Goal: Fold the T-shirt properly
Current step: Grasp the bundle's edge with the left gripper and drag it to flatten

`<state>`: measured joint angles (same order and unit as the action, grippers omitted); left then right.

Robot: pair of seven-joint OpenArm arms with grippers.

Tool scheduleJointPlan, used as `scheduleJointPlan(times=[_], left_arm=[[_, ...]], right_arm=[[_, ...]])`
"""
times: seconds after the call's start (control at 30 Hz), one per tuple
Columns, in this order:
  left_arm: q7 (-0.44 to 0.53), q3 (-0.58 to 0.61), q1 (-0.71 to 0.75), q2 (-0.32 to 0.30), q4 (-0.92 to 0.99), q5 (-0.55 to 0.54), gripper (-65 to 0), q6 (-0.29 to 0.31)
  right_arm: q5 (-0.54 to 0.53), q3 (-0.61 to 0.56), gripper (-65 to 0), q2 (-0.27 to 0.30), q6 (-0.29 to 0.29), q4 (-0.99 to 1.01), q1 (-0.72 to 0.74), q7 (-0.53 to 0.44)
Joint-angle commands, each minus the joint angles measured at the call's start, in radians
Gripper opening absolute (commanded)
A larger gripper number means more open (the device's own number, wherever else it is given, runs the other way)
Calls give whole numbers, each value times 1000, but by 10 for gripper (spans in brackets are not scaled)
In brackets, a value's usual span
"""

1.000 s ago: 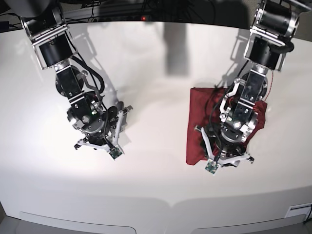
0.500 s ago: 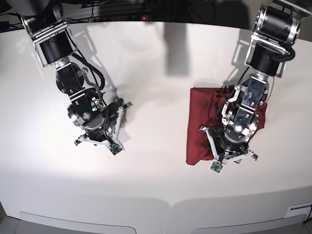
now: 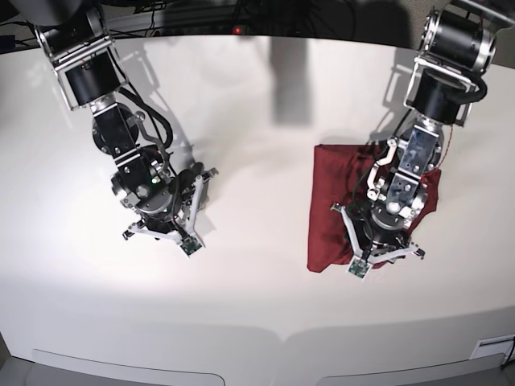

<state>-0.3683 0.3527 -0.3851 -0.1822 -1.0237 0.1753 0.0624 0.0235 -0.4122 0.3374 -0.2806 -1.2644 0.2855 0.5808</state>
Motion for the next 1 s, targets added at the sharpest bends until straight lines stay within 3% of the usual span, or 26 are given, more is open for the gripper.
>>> scheduleJointPlan(times=[0.0,0.3,0.37,0.43,0.47,0.6,0.73,0.97], left_arm=[[27,-5,-28,-1,-6,3,-456,-10],[43,-5,-39,-1,-2,7,-462,-10],[56,-5,-39,-1,-2,7,-518,-10],[60,-5,-39,-1,-2,7,-630,-10],[60,-5,-39,-2,-2,7,-650,-10],[44,-5,-42,-2,-2,7,-650,-22],[43,-5,-65,-2,-5,8,-650,-100],[40,-5,-126,-50,-4,7,-650,-101]], right_arm=[[0,8,-459,6,8,-18,27,-15],[0,8,-459,6,8,-18,27,-16],[0,8,-459,6,8,-18,27,-17],[0,8,-459,6,8,-18,27,-23],[0,8,-459,6,8,-18,27,-24],[0,8,-459,3,8,-18,27,-27],[0,8,-459,3,8,-18,27,-28],[-5,8,-459,3,8,-18,26,-40]])
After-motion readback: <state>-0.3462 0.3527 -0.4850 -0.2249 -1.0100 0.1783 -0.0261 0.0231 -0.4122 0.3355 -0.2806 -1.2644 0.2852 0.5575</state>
